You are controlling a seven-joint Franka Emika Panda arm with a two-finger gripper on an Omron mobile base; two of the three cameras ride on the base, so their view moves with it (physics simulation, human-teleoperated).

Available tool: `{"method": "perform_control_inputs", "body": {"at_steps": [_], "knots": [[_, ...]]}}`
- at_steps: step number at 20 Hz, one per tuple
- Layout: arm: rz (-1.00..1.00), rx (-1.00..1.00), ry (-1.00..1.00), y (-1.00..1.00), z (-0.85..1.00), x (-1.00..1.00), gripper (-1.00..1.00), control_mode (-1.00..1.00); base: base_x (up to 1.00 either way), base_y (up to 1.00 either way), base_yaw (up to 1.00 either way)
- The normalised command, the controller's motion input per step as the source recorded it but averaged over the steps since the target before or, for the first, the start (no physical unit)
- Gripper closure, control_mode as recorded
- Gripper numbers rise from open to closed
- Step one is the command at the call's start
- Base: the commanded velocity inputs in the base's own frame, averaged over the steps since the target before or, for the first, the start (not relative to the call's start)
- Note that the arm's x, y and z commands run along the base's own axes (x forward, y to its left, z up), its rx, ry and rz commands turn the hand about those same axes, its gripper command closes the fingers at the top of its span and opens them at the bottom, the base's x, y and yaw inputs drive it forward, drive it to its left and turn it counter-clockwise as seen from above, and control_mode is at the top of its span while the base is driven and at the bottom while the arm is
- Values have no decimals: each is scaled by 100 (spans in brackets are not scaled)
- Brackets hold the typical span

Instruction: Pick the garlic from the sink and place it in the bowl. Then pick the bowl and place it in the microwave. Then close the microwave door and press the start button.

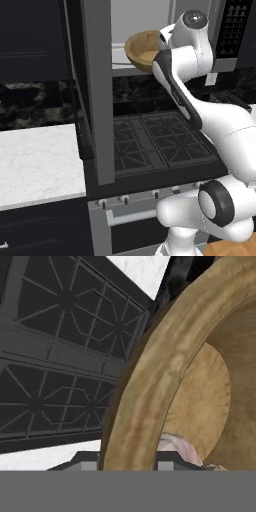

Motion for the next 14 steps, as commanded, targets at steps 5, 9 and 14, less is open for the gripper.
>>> {"method": "perform_control_inputs", "body": {"at_steps": [5, 9, 14], "knots": [[0, 0, 0, 2, 3, 100, 100, -100, 0, 0, 0], [1, 0, 0, 0, 0, 99, 100, -100, 0, 0, 0], [3, 0, 0, 0, 0, 100, 100, -100, 0, 0, 0]]}}
